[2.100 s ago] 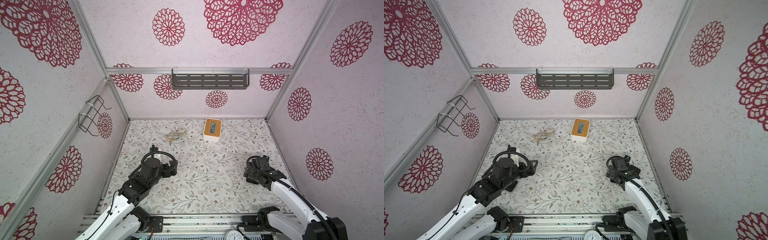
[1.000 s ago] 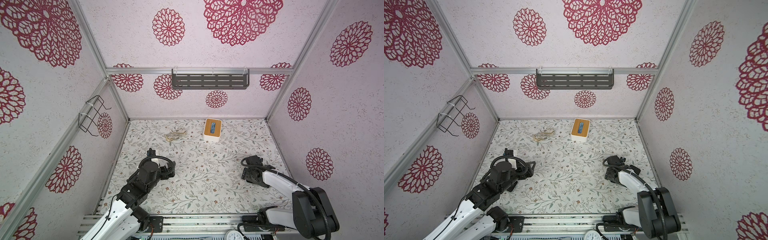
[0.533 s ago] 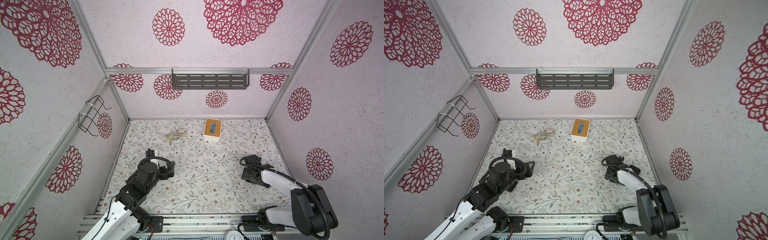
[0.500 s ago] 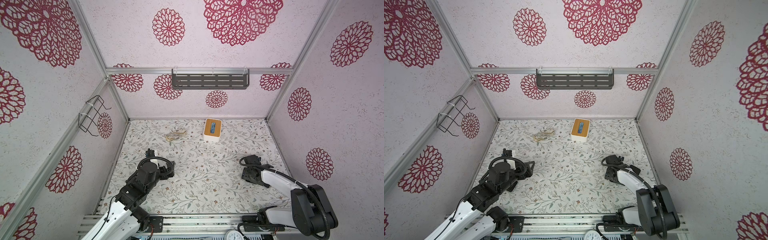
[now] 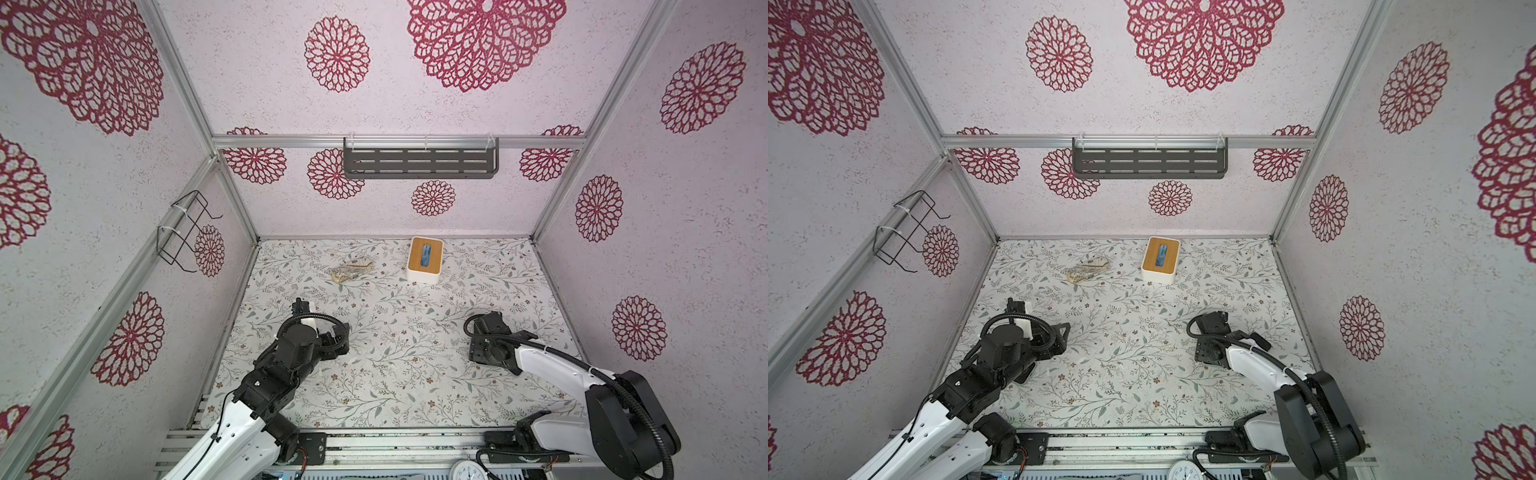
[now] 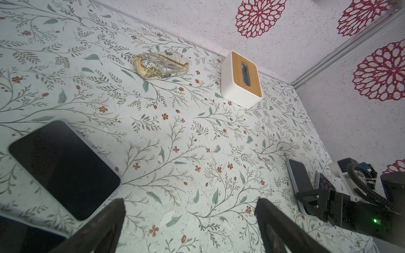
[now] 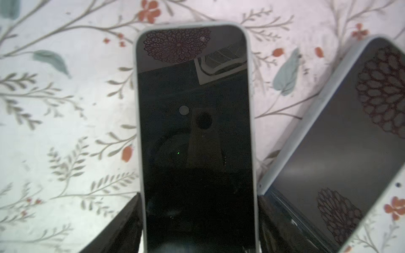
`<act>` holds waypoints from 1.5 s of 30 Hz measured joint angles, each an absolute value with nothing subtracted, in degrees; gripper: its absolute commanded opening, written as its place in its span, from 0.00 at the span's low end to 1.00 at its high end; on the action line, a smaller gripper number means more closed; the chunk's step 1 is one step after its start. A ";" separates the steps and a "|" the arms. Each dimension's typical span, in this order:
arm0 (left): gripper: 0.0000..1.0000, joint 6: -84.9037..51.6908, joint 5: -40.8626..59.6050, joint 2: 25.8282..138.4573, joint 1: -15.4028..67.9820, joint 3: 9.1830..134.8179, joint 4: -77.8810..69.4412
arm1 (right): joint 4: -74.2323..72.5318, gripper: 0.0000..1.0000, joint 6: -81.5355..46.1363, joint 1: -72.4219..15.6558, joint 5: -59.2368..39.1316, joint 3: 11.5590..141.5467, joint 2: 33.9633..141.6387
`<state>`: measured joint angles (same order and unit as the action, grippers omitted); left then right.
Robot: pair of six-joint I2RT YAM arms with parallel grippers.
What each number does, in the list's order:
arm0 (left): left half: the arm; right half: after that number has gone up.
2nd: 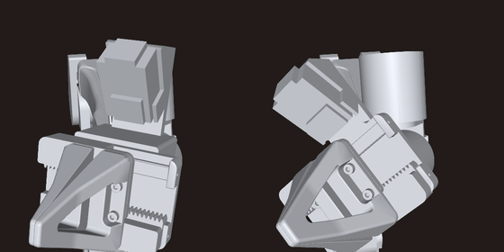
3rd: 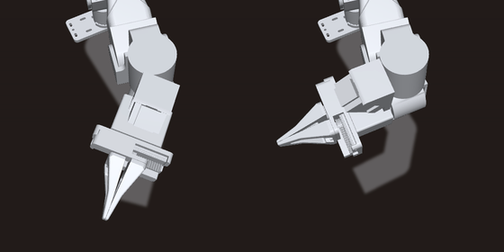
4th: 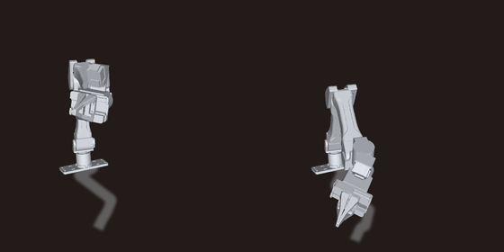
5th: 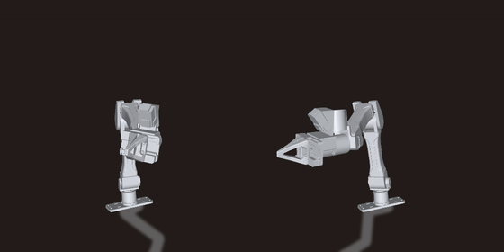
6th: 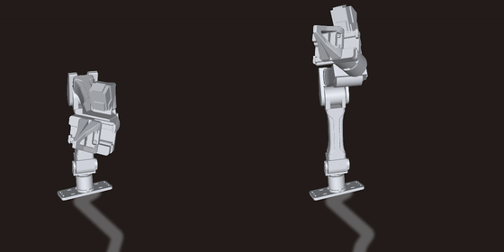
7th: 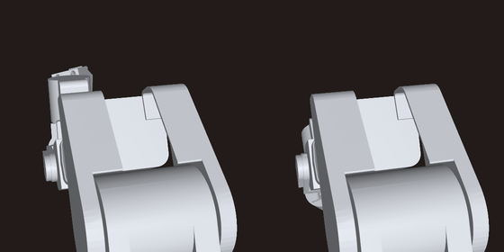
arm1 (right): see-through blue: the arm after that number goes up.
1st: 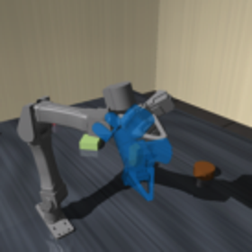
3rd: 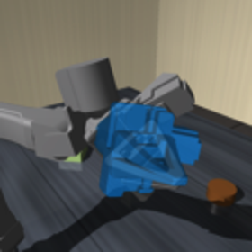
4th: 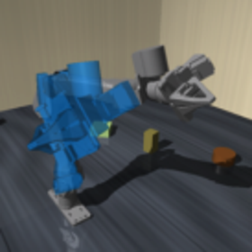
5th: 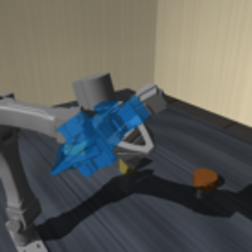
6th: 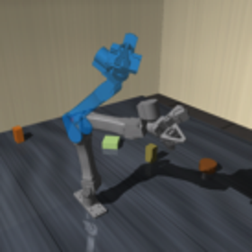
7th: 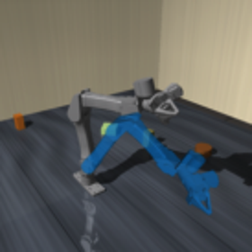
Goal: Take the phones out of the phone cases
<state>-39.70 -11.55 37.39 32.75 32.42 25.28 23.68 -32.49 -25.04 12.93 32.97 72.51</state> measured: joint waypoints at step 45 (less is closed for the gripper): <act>0.99 -64.84 11.57 68.90 36.67 23.77 -23.49 | -2.35 0.29 -30.83 -51.92 2.76 32.64 74.04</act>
<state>-64.84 11.57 68.90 36.67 23.77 -23.49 -2.35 -30.83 -51.92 2.76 32.64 74.04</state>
